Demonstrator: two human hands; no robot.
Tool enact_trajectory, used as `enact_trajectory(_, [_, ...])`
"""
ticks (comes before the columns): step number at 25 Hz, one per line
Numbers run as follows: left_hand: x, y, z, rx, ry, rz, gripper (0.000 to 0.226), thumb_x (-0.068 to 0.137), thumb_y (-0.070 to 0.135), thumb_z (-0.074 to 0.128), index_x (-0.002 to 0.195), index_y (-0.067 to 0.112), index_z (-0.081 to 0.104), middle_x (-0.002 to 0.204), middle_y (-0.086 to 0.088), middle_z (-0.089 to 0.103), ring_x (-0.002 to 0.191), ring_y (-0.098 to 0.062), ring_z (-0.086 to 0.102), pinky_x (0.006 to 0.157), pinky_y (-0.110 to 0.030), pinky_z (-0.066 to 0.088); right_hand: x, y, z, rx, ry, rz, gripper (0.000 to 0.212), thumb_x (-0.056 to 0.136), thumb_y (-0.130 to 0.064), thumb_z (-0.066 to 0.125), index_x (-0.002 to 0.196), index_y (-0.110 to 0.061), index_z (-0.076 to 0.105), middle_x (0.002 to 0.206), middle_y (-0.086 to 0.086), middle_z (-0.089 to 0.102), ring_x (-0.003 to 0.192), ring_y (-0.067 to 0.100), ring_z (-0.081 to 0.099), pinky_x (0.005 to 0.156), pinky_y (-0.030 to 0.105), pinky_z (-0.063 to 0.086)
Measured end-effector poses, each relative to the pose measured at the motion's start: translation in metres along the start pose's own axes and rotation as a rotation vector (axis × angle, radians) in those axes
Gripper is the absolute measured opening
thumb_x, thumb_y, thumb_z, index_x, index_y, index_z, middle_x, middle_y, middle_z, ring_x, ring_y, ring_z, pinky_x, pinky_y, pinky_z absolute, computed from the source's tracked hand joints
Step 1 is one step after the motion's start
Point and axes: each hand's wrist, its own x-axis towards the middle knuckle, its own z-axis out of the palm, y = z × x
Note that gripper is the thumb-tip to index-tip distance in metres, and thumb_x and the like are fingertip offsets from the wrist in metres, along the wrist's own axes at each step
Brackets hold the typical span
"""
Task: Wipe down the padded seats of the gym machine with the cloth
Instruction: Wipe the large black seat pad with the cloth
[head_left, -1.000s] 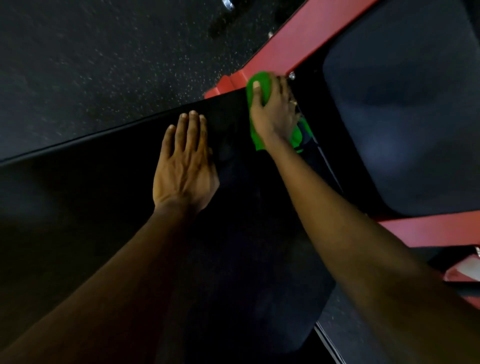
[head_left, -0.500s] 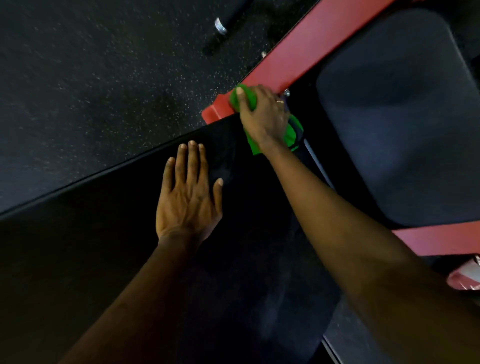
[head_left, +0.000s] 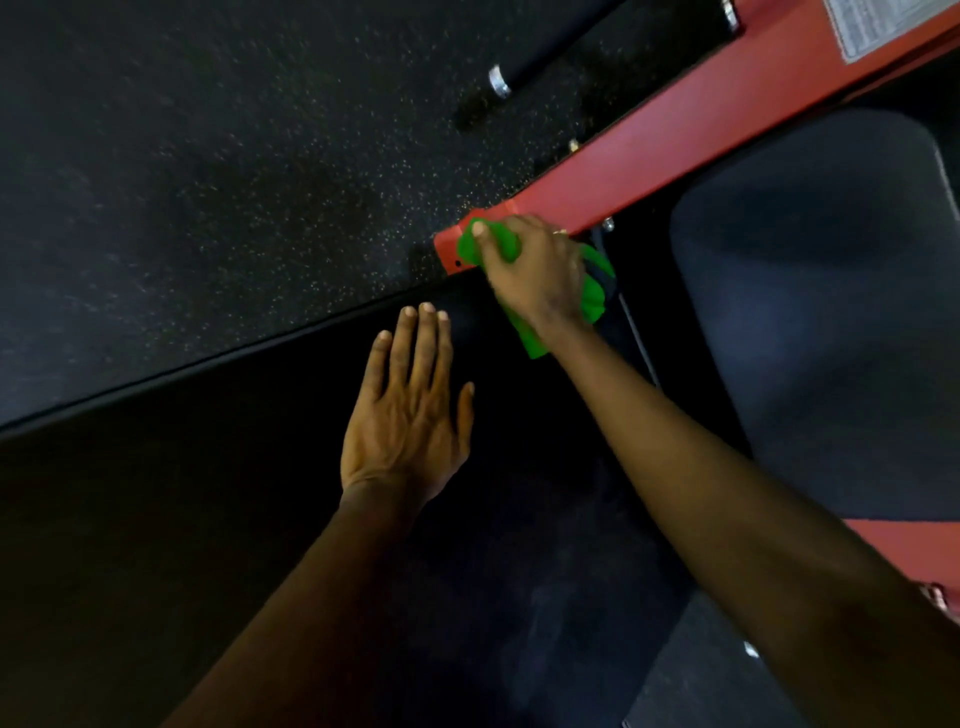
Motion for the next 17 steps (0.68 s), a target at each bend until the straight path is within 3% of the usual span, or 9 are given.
enact_trajectory(3, [-0.001, -0.001, -0.001, 0.007, 0.015, 0.006, 0.071, 0.103, 0.043, 0.021, 0.16, 0.0, 0.017, 0.167, -0.017, 0.018, 0.156, -0.03, 0.013, 0.126, -0.044, 0.009, -0.02, -0.024, 0.002, 0.084, 0.074, -0.193, 0.038, 0.096, -0.051, 0.052, 0.09, -0.02, 0.072, 0.094, 0.001, 0.073, 0.091, 0.026, 0.067, 0.08, 0.039, 0.048])
enact_trajectory(7, [0.001, -0.003, -0.007, -0.029, 0.001, 0.022, 0.068, 0.104, 0.041, 0.025, 0.158, 0.001, 0.024, 0.165, -0.018, 0.024, 0.155, -0.031, 0.019, 0.126, -0.044, 0.015, -0.009, -0.009, 0.004, 0.041, 0.123, -0.11, 0.042, 0.098, -0.051, 0.049, 0.081, -0.018, 0.067, 0.089, 0.004, 0.071, 0.084, 0.029, 0.066, 0.074, 0.039, 0.046])
enact_trajectory(11, [-0.025, -0.048, -0.033, -0.029, -0.044, 0.25, 0.064, 0.099, 0.035, 0.022, 0.146, 0.004, 0.051, 0.155, -0.02, 0.044, 0.146, -0.034, 0.039, 0.12, -0.045, 0.029, -0.008, -0.014, 0.006, -0.006, 0.061, -0.026, 0.049, 0.096, -0.061, 0.042, 0.085, -0.019, 0.066, 0.1, 0.006, 0.071, 0.094, 0.032, 0.066, 0.08, 0.04, 0.047])
enact_trajectory(14, [-0.079, -0.092, -0.047, 0.033, -0.088, 0.274, 0.067, 0.102, 0.043, 0.023, 0.158, 0.008, 0.031, 0.164, -0.017, 0.026, 0.153, -0.031, 0.024, 0.126, -0.045, 0.019, -0.007, -0.028, -0.008, -0.001, -0.084, 0.041, 0.053, 0.095, -0.063, 0.044, 0.096, -0.018, 0.069, 0.108, 0.009, 0.072, 0.103, 0.036, 0.065, 0.081, 0.04, 0.048])
enact_trajectory(17, [-0.1, -0.099, -0.042, 0.069, -0.101, 0.292, 0.071, 0.101, 0.047, 0.028, 0.159, 0.006, 0.026, 0.166, -0.018, 0.022, 0.155, -0.03, 0.02, 0.126, -0.045, 0.011, -0.031, -0.077, -0.017, -0.012, -0.198, -0.074, 0.054, 0.097, -0.066, 0.043, 0.109, -0.021, 0.071, 0.116, 0.007, 0.072, 0.11, 0.035, 0.065, 0.084, 0.039, 0.048])
